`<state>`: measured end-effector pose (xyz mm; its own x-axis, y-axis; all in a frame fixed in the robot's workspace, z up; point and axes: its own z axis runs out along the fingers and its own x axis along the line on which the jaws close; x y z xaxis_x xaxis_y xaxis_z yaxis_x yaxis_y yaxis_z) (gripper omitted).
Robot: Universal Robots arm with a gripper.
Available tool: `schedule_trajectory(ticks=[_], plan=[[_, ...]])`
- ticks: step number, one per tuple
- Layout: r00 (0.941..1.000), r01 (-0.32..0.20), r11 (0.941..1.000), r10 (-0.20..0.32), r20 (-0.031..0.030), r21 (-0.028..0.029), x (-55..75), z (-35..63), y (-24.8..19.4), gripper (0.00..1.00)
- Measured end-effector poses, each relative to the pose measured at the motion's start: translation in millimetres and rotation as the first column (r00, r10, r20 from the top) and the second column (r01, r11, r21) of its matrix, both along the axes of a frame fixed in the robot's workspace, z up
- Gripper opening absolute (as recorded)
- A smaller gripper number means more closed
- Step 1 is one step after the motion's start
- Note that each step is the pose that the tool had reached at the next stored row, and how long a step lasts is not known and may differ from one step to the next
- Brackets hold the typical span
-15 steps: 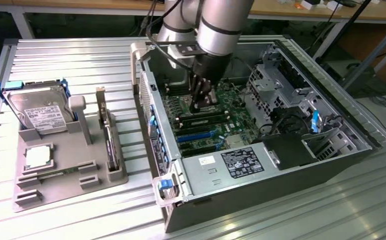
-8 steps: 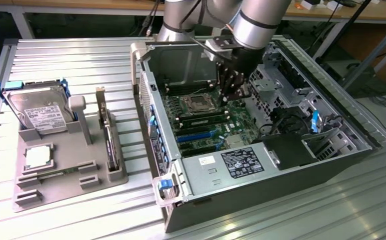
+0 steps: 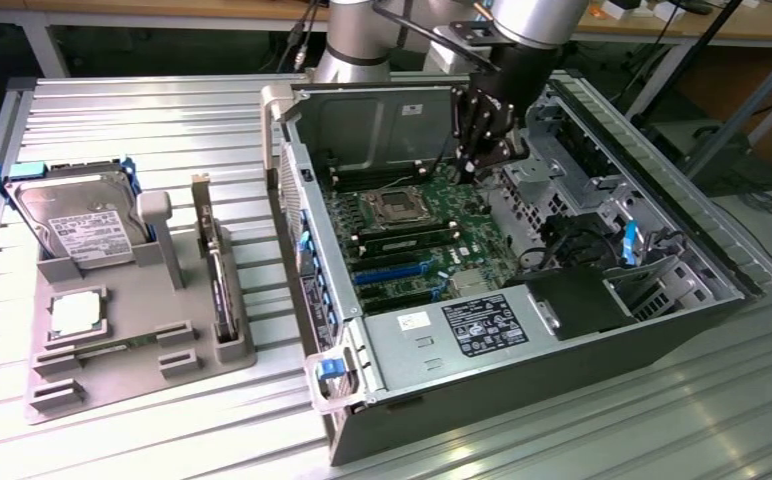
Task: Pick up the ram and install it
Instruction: 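Press down the ram until it locks into place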
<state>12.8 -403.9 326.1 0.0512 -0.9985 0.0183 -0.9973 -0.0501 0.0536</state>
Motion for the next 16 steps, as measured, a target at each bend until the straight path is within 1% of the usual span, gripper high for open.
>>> schedule_trajectory(ticks=[15,16], plan=[[1.0000,0.000,1.0000,0.000,0.0001,-0.0001,0.0,0.0,0.0,0.10],[0.9999,0.016,0.9999,-0.016,0.0000,-0.0002,0.0,0.1,0.0,0.10]])
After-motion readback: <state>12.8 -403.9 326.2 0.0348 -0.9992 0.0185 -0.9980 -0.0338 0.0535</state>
